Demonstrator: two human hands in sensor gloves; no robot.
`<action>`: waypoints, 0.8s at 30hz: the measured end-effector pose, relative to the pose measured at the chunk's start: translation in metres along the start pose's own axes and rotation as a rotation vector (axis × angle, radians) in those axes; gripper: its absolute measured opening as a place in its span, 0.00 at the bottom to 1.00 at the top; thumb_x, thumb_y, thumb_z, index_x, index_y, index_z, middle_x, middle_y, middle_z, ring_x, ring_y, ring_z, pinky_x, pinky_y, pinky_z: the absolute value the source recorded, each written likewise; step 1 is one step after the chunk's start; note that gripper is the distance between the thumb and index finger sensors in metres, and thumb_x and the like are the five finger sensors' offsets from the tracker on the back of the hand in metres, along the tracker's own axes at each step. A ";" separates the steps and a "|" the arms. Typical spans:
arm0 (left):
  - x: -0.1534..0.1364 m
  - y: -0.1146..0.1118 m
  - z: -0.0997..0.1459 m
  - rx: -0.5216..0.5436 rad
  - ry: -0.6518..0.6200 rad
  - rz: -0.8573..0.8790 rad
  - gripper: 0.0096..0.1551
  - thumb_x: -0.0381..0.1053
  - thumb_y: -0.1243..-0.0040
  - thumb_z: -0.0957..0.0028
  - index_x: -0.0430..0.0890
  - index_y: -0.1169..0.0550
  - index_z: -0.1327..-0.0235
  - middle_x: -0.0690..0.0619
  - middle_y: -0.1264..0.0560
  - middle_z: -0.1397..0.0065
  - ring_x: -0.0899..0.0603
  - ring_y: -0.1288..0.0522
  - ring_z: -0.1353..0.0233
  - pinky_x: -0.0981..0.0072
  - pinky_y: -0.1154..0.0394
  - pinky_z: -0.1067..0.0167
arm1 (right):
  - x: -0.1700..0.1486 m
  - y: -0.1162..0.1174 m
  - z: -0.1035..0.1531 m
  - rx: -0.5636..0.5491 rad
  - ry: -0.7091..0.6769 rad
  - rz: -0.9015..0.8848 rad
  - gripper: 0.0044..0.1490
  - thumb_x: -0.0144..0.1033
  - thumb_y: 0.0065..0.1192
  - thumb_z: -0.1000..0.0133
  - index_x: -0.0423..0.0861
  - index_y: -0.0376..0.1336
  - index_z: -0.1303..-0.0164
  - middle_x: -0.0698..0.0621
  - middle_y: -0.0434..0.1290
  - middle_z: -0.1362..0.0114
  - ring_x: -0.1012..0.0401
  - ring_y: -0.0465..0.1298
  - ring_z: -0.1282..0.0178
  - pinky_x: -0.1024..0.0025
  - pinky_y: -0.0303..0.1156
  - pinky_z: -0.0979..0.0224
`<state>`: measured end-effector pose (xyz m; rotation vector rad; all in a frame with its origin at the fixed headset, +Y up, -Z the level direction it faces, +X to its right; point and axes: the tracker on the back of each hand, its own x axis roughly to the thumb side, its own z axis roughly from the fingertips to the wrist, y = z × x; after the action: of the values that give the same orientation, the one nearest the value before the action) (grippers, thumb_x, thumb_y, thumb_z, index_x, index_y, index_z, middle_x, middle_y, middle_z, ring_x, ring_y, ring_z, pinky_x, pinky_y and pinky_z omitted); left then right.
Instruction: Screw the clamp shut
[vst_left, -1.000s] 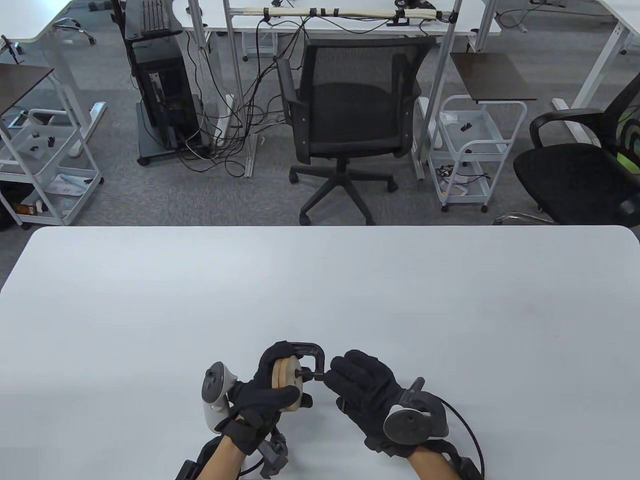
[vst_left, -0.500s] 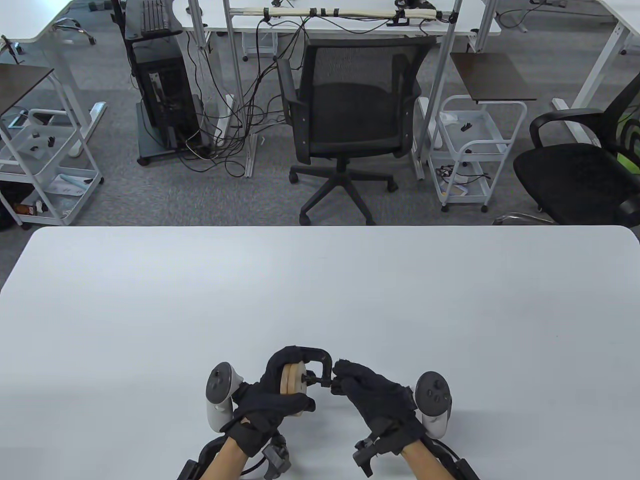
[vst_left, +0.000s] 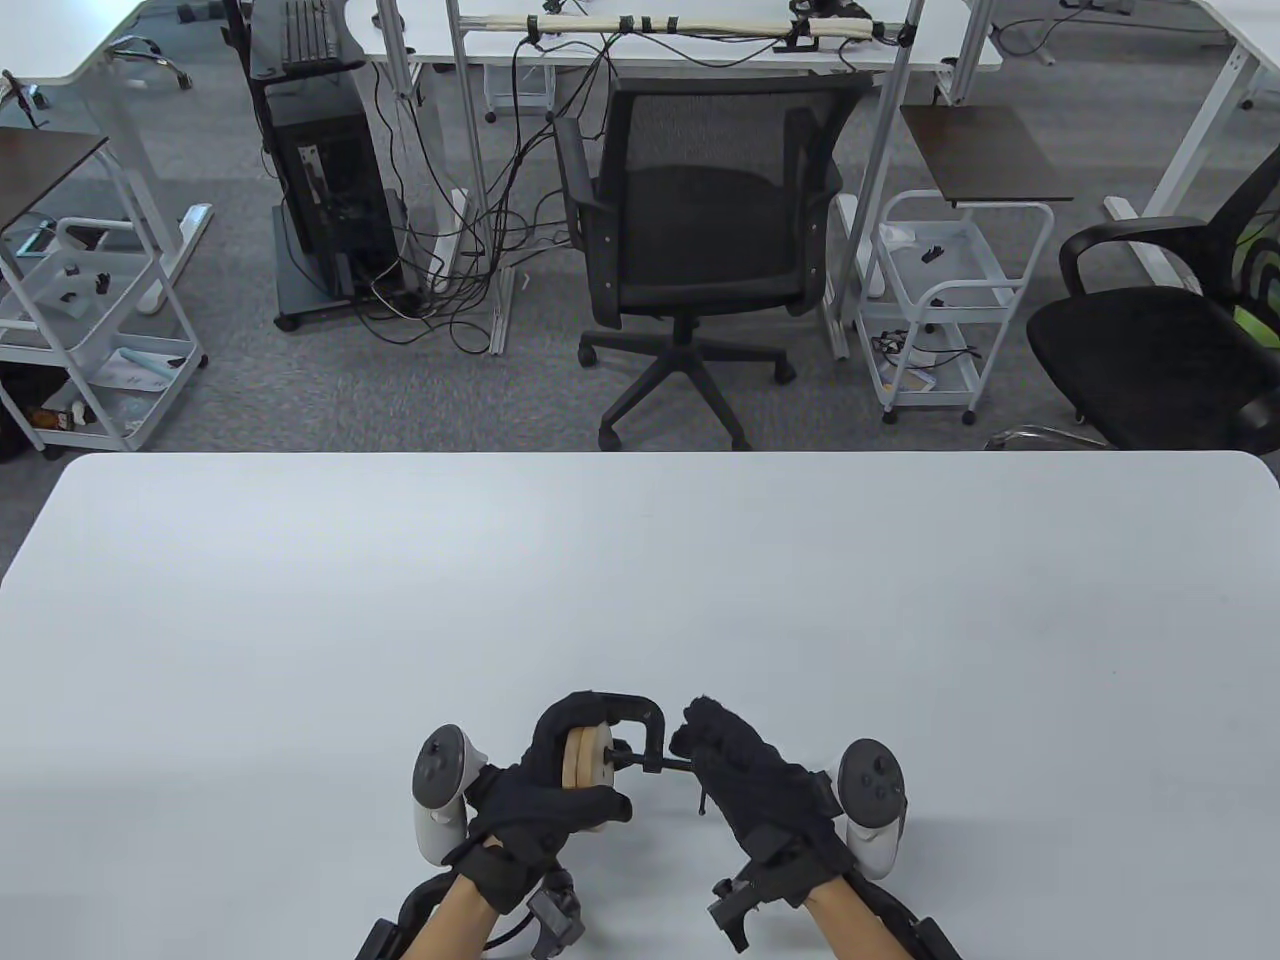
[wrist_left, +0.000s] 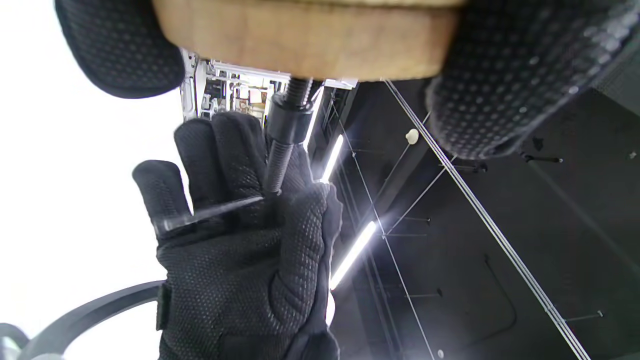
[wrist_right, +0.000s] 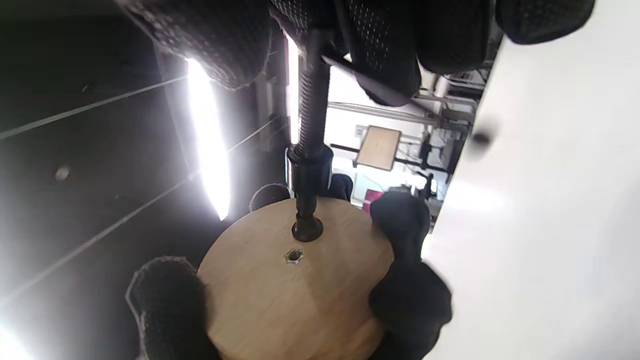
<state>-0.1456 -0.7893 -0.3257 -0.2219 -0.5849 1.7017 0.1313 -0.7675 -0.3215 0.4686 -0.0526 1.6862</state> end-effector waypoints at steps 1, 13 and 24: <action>0.000 0.001 0.000 0.002 0.000 0.001 0.60 0.66 0.21 0.53 0.59 0.48 0.18 0.53 0.52 0.12 0.21 0.43 0.23 0.33 0.22 0.42 | 0.003 -0.001 0.000 -0.001 -0.035 0.050 0.45 0.48 0.63 0.44 0.38 0.54 0.21 0.35 0.67 0.24 0.33 0.61 0.27 0.32 0.61 0.34; 0.000 0.004 0.002 0.022 -0.016 0.136 0.60 0.66 0.21 0.53 0.59 0.49 0.18 0.53 0.53 0.11 0.21 0.44 0.23 0.33 0.22 0.42 | 0.032 0.007 0.007 0.130 -0.572 1.011 0.60 0.29 0.73 0.53 0.69 0.39 0.23 0.61 0.38 0.14 0.42 0.47 0.17 0.32 0.51 0.26; 0.001 0.005 0.002 0.030 -0.017 0.131 0.60 0.66 0.21 0.53 0.59 0.48 0.18 0.53 0.53 0.11 0.21 0.44 0.23 0.32 0.23 0.42 | 0.036 0.014 0.010 0.129 -0.618 1.014 0.46 0.49 0.68 0.51 0.62 0.52 0.22 0.57 0.55 0.14 0.40 0.56 0.19 0.34 0.58 0.28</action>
<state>-0.1514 -0.7894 -0.3266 -0.2289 -0.5670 1.8395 0.1169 -0.7392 -0.2966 1.1811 -0.7402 2.4569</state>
